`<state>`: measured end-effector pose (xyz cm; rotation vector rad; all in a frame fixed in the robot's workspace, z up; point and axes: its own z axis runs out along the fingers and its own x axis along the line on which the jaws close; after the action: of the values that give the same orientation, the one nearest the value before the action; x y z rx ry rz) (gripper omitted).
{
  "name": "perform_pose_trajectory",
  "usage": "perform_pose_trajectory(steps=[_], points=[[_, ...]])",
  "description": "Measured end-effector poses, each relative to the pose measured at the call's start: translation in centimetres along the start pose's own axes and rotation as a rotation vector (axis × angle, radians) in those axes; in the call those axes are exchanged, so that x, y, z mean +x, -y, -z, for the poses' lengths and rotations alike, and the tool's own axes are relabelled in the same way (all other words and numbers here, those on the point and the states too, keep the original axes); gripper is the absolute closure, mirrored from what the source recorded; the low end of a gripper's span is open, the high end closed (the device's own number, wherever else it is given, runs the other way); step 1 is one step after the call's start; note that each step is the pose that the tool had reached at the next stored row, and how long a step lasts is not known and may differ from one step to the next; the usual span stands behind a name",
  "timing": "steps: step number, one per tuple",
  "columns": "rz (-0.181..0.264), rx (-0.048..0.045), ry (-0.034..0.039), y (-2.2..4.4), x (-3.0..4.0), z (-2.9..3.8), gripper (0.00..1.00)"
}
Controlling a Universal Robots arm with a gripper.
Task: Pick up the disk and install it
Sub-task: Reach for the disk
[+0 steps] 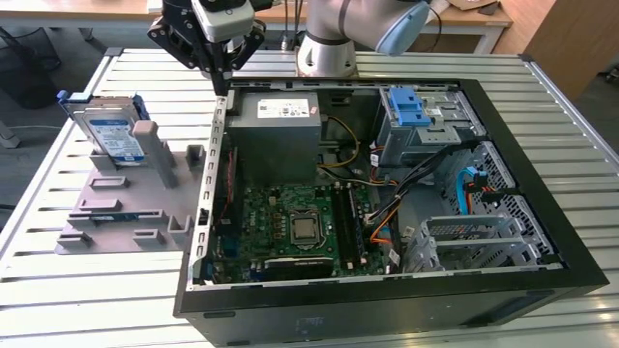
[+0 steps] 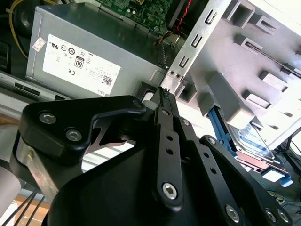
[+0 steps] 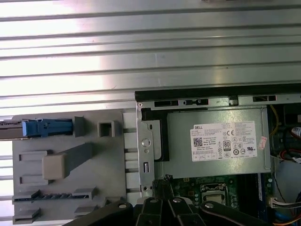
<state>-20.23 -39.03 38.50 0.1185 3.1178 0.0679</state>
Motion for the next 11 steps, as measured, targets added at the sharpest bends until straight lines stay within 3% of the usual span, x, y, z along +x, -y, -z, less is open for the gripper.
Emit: perform_pose_trajectory(steps=[11], points=[[0.0,0.0002,-0.0001,-0.03,0.65,-0.03,0.89]])
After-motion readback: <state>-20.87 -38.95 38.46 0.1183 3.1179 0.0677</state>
